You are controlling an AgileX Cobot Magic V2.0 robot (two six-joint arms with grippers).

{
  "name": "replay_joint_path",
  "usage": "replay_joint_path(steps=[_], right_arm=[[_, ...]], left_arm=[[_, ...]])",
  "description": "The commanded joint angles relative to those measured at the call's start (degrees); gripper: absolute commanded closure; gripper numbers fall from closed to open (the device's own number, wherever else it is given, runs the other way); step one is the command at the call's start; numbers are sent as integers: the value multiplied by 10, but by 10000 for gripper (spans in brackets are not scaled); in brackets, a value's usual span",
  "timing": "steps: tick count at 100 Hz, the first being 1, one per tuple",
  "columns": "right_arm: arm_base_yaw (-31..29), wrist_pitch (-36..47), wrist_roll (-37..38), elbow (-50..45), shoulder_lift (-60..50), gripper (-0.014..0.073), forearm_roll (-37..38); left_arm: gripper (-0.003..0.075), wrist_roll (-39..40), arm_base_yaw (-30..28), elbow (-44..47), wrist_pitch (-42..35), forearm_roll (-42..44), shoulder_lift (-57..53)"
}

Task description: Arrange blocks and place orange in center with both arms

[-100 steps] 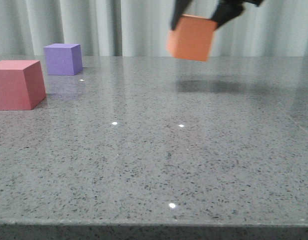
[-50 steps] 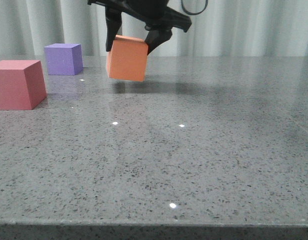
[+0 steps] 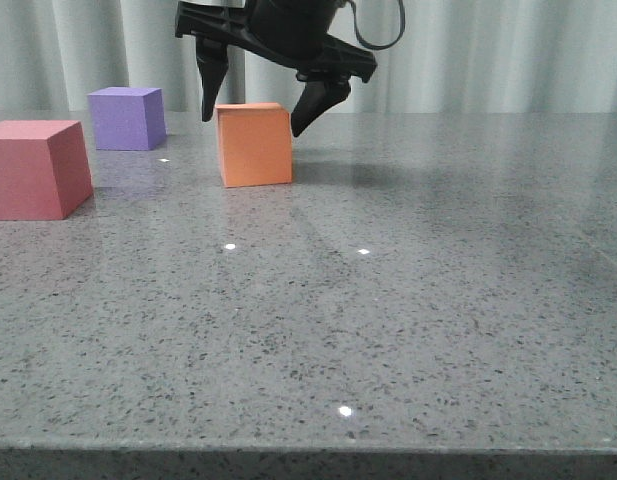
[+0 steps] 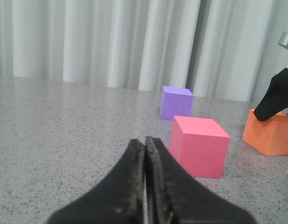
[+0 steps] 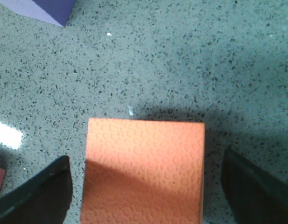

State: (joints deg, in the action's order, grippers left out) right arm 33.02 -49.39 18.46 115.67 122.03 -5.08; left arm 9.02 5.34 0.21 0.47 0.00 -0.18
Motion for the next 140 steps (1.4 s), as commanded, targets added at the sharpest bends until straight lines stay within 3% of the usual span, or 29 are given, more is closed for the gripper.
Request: replay_joint_path(steps=[1, 22, 40, 64, 76, 114, 140], right_arm=[[-1, 21, -1, 22, -43, -52, 2], [-10, -13, -13, 22, -85, -52, 8], [-56, -66, -52, 22, -142, -52, 18], [-140, -138, -58, -13, -224, -52, 111], [-180, -114, -59, -108, -295, -52, 127], [-281, 78, -61, -473, -595, -52, 134], [-289, 107, -61, -620, -741, -52, 134]], left_arm=[[741, 1, -1, 23, -45, -3, -22], [741, 1, -1, 23, -45, -3, -22], [741, 1, -1, 23, -45, -3, -22], [741, 1, -1, 23, -45, -3, -22], [741, 1, -1, 23, -45, -3, -22], [741, 1, -1, 23, -45, -3, -22], [741, 1, -1, 23, -45, -3, -22]])
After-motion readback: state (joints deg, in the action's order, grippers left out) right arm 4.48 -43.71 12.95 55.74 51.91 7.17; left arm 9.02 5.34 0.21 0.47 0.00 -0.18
